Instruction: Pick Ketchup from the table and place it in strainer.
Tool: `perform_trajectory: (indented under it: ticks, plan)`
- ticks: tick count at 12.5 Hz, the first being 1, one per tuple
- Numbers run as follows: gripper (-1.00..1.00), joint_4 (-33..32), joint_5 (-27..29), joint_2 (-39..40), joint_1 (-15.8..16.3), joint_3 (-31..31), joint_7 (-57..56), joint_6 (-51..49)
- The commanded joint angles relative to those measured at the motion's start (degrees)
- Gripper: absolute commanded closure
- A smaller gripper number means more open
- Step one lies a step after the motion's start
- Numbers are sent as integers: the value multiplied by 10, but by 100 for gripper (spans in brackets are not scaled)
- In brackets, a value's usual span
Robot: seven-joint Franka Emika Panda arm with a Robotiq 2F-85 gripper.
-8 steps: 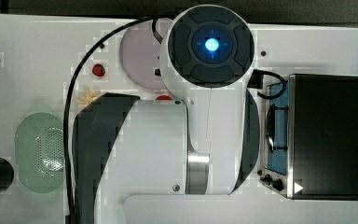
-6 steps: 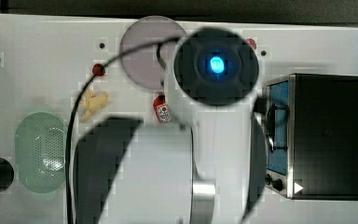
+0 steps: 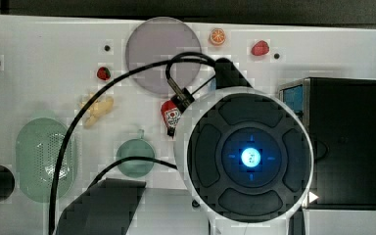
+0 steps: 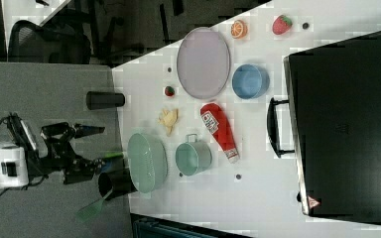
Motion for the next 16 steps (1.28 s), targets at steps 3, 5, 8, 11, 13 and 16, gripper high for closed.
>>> perform_trajectory:
  ticks: [3,5,8,11,13,16]
  plan:
    - [-100,-49,5,94,-6,23,-129,46]
    - [-100,-69,5,120,-5,31,-214,91]
    - [-100,-106,4,152,-4,39,-333,170]
    - [-100,-146,4,185,-3,43,-432,252]
    - [-100,-170,4,212,-3,46,-484,301]
    - [-100,-194,4,254,-2,53,-544,385]
